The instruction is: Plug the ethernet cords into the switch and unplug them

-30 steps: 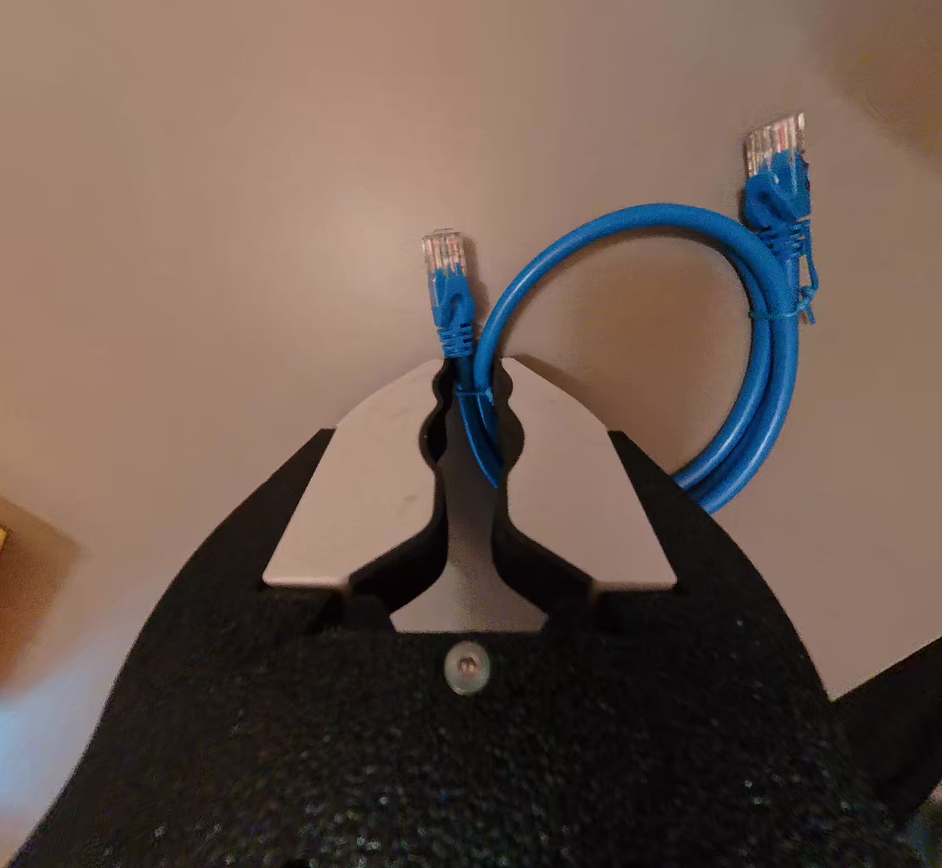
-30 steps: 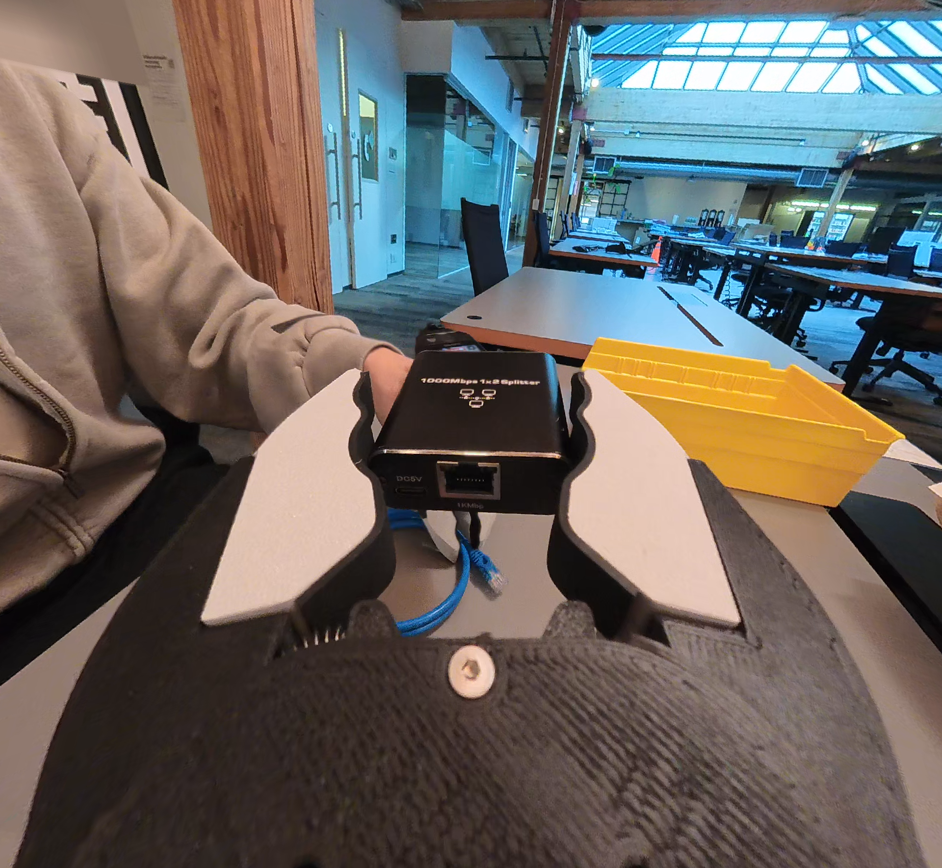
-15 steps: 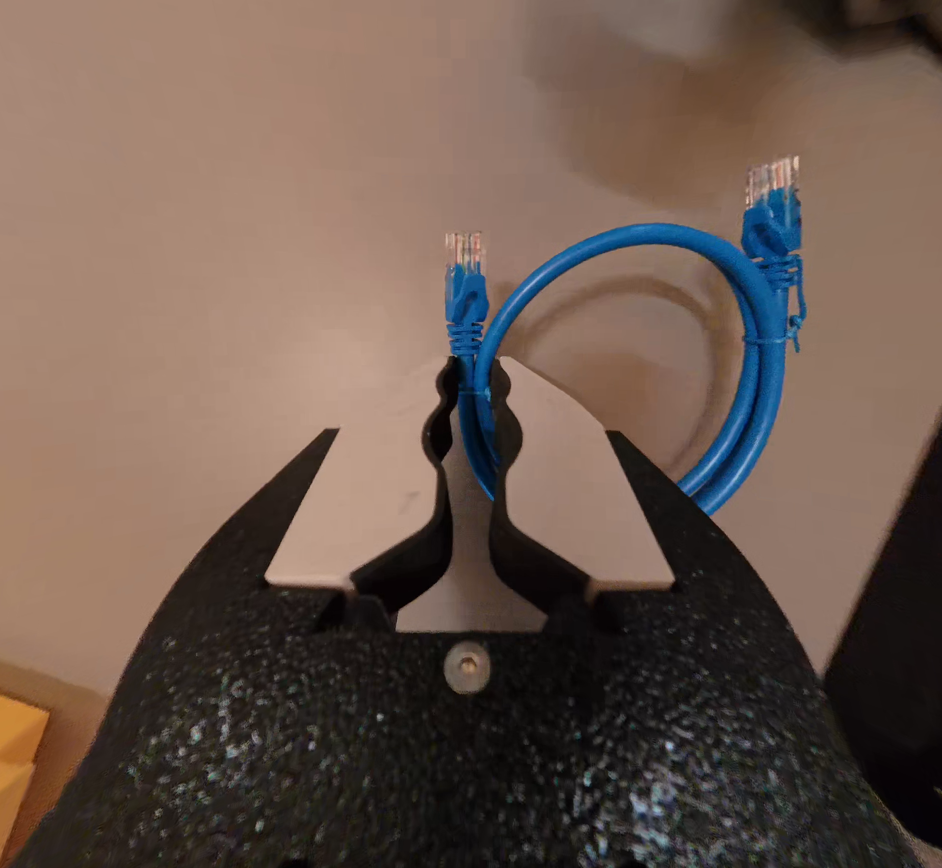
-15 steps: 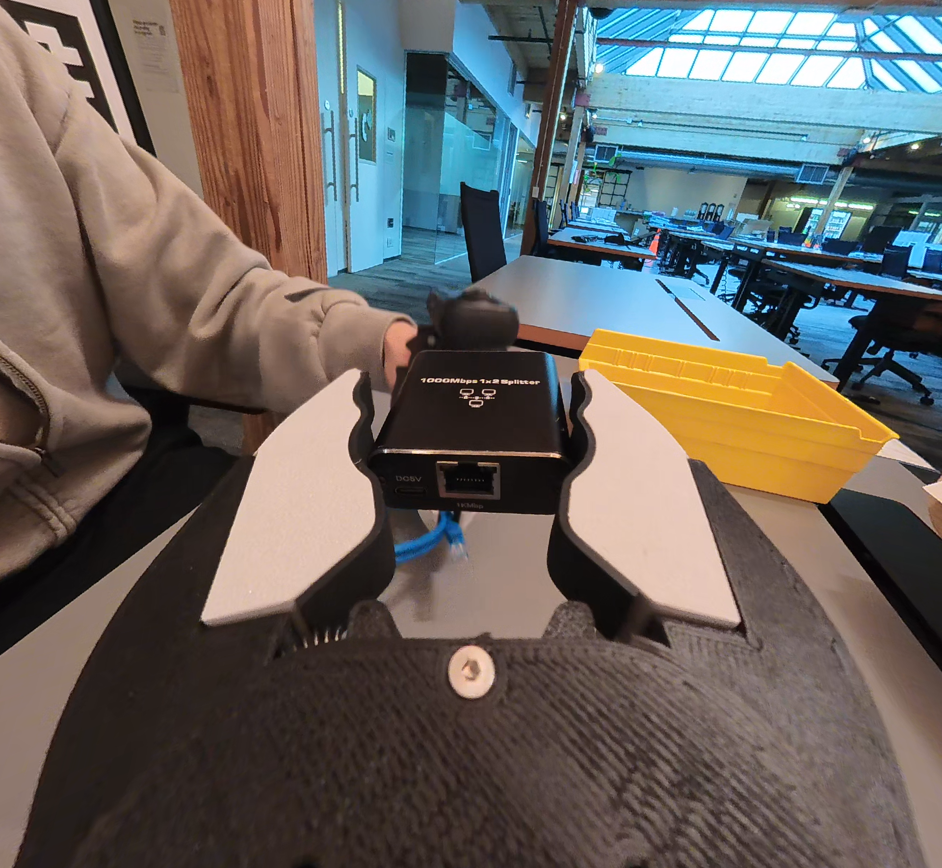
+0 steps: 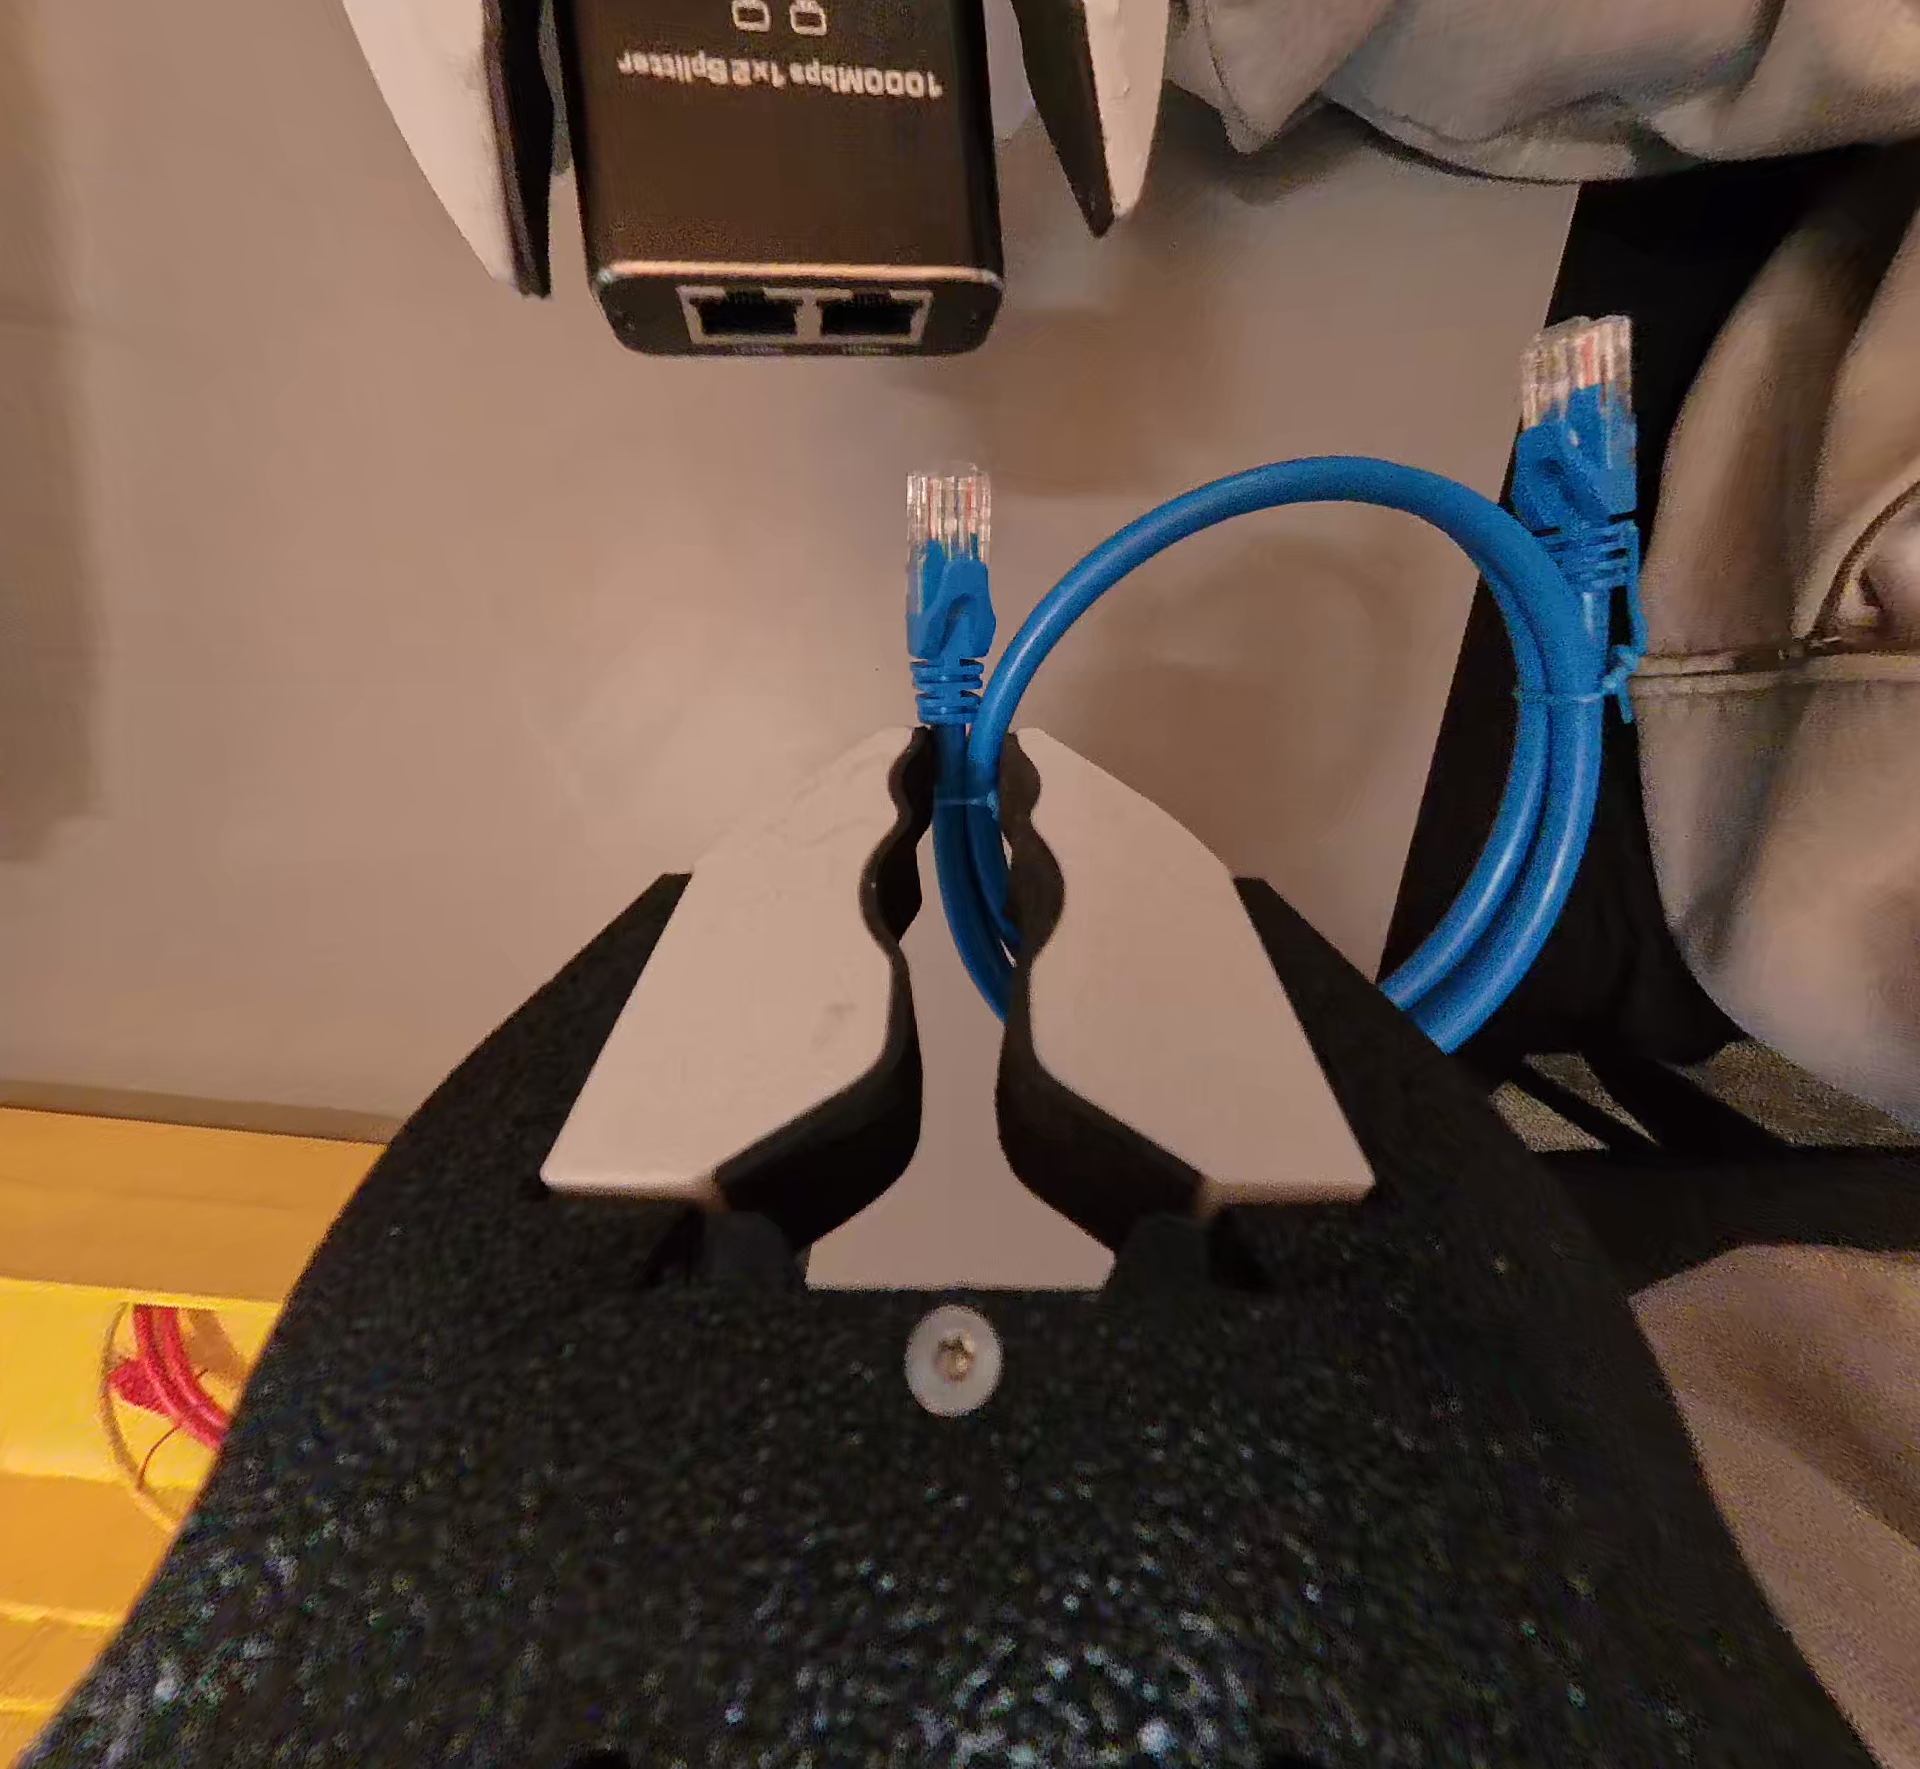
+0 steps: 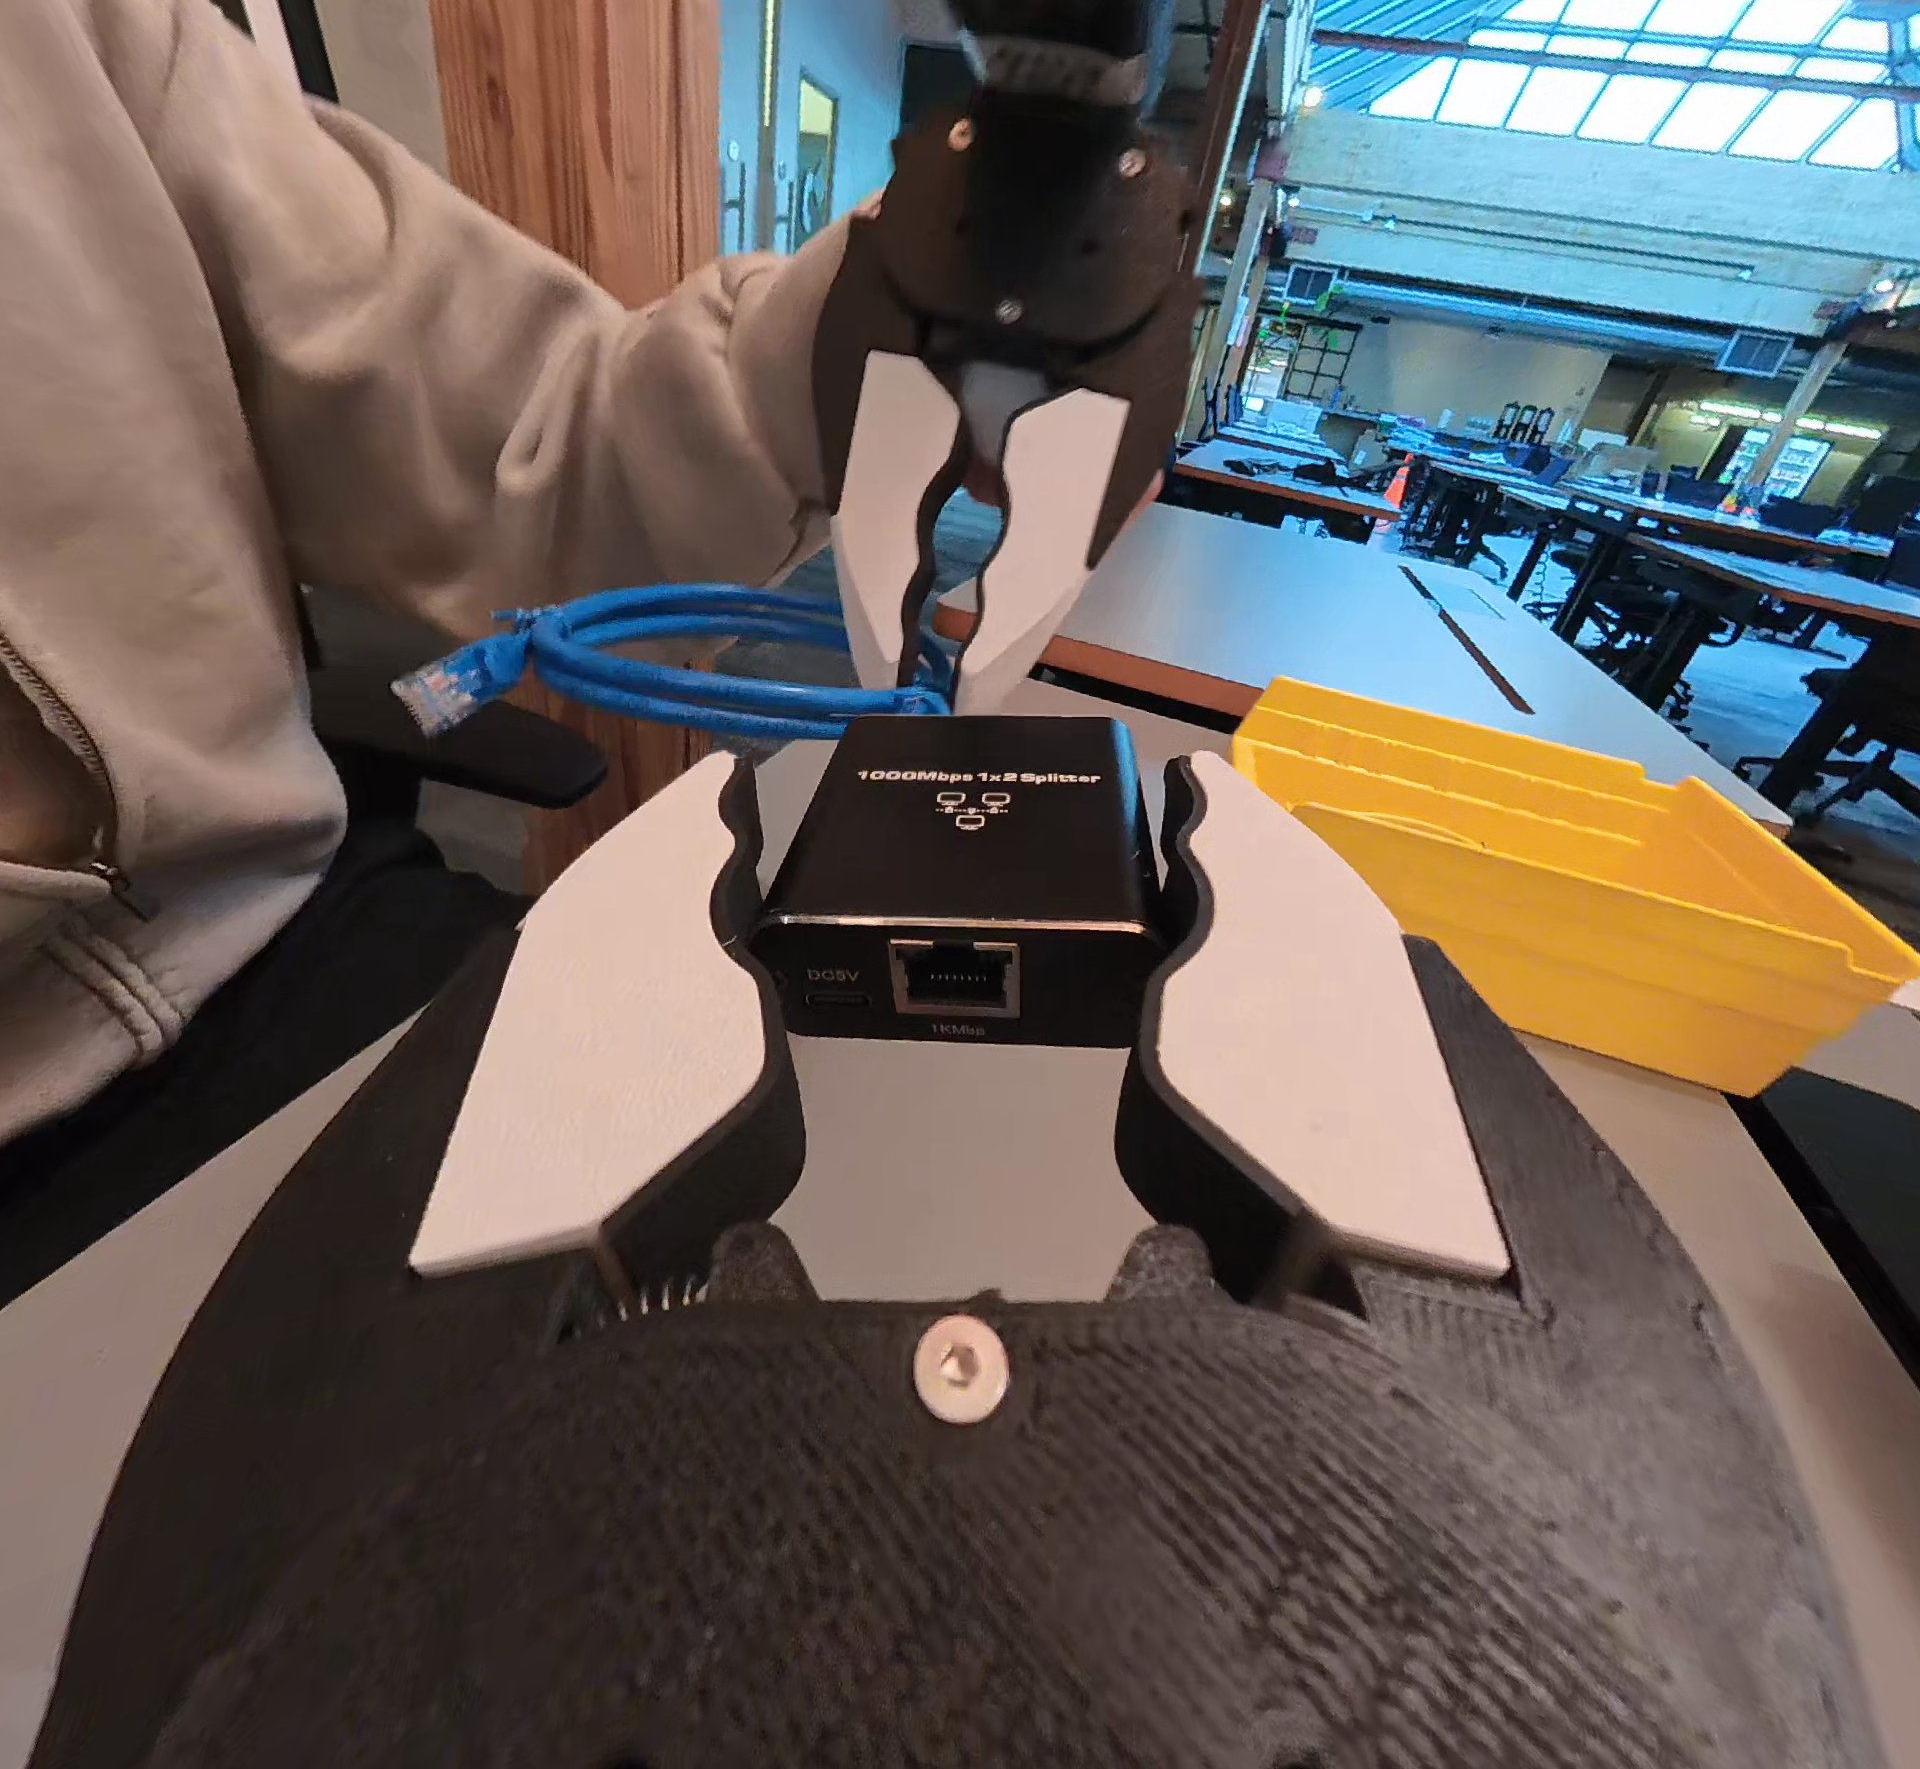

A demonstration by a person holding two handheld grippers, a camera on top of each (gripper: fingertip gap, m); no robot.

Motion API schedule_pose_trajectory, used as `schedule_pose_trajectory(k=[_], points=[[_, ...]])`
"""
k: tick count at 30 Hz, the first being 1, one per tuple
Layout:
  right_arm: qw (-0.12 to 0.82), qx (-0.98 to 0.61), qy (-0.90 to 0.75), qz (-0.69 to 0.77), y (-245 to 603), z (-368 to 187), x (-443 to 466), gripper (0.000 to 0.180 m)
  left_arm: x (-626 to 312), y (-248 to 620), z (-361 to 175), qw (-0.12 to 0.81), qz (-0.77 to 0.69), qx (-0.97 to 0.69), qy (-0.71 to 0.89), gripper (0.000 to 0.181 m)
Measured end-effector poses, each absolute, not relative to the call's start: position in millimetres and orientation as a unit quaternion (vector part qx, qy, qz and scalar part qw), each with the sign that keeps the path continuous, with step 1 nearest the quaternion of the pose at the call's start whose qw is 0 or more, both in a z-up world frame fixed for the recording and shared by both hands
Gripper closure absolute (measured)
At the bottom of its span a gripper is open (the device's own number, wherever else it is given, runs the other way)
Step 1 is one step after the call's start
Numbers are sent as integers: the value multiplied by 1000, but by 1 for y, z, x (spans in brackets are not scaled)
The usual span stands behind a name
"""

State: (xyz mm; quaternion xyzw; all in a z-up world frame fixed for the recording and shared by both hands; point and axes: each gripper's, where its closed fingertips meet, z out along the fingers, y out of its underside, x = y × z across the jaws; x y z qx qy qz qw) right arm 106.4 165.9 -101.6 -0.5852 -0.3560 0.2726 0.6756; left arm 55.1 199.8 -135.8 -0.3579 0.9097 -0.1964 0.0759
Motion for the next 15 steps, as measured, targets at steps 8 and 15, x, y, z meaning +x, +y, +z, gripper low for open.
schedule_pose_trajectory(k=[8, 15], points=[[658, -610, -360, 257, 176, -105, 93, 104, 61, 207, -131, 81, -173, -359, 914, 170], [647, -625, -350, 262, 184, -114, 93, 104, 60, 213, -131, 89, -158, -363, 914, 170]])
